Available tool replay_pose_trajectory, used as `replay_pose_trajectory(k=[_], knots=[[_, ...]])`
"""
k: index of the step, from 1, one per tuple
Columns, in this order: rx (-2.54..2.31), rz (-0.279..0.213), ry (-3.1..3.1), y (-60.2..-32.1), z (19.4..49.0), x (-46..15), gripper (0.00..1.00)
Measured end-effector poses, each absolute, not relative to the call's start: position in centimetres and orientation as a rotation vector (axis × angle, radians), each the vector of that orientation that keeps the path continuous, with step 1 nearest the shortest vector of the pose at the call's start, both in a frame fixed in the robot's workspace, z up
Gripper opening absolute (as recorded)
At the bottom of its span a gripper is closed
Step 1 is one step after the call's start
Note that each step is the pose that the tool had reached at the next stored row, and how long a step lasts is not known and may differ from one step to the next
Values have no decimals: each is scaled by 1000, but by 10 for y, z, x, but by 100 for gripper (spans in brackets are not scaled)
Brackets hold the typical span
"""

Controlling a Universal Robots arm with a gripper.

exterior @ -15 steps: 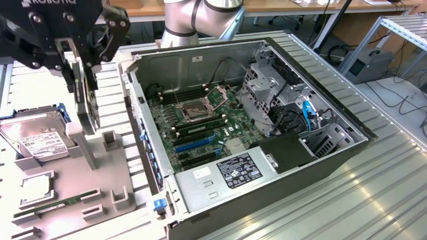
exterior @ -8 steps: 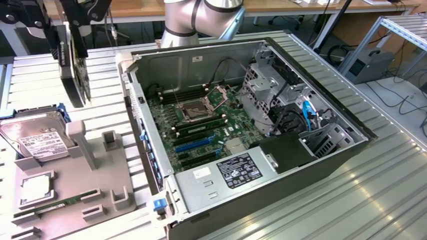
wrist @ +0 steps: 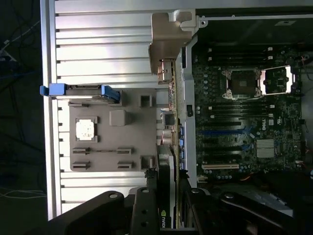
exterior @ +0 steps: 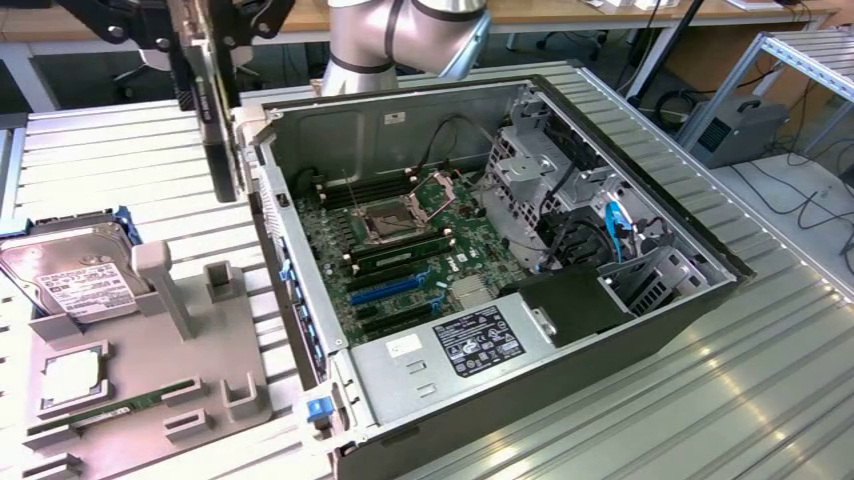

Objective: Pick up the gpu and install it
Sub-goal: 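Pick up the gpu and move the gpu toward the slot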

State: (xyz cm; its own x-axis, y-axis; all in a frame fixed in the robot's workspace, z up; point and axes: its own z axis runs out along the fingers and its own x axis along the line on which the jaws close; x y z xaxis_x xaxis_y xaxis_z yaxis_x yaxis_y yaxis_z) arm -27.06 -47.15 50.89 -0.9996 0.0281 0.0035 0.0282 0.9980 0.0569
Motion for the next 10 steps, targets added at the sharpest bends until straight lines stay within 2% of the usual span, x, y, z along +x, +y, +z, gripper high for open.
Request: replay_pose_trajectory(k=[10], knots=[[-44, -89, -3137, -471, 509, -214, 27]])
